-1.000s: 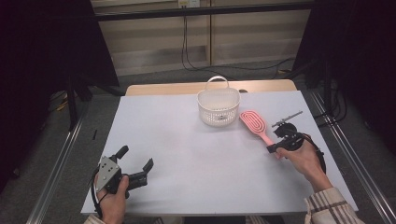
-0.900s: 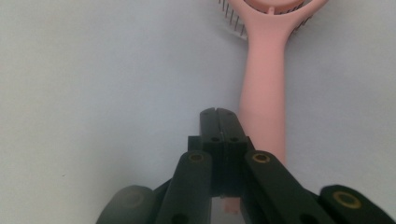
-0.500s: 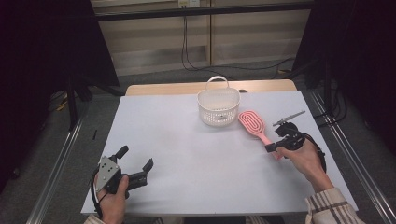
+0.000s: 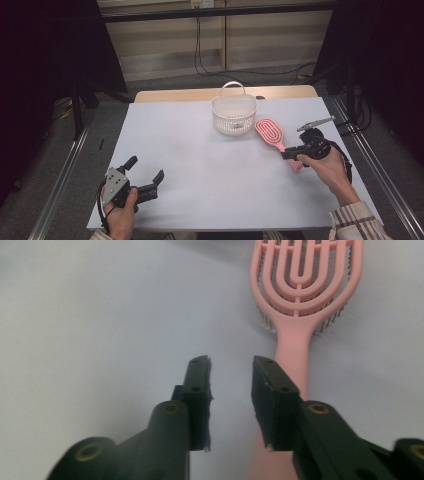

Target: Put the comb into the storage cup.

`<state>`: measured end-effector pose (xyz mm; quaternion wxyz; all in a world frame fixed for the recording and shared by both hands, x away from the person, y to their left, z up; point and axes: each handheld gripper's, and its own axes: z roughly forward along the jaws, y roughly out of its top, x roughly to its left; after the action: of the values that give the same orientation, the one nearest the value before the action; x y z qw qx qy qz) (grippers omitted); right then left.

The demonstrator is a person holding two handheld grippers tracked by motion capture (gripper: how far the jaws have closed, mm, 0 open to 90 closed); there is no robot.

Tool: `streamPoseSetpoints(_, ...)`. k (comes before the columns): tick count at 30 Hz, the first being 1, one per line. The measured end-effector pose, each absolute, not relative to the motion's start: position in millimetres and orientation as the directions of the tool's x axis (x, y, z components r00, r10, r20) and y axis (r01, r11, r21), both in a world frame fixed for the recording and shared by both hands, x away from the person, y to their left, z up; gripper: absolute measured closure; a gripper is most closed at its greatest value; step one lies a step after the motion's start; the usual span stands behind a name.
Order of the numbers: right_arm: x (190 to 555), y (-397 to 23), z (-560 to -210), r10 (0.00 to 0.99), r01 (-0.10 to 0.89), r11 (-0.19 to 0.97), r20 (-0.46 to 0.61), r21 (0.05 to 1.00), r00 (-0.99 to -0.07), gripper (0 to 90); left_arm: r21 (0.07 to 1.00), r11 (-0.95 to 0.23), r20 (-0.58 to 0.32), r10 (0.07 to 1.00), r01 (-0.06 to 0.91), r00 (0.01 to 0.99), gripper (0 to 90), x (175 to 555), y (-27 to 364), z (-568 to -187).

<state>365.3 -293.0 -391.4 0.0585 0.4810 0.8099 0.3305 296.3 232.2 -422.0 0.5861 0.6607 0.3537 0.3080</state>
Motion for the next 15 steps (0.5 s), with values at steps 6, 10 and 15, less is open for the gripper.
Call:
streamPoseSetpoints(6,365.4,-290.0,-388.1,0.825,0.721,0.317,0.195,0.616,-0.530,42.8,0.992,-0.063,-0.006,0.828,0.105,0.561,1.4,296.4,231.6,-422.0)
streamPoseSetpoints(10,370.4,-289.1,-386.0,0.853,0.756,0.280,0.207,0.591,-0.478,7.9,0.992,-0.064,-0.007,0.828,0.107,0.561,1.4,296.8,231.5,-422.3)
streamPoseSetpoints(15,371.9,-290.6,-387.0,0.863,0.753,0.273,0.194,0.598,-0.467,5.3,0.992,-0.075,0.004,0.829,0.104,0.560,1.4,297.3,232.1,-422.2)
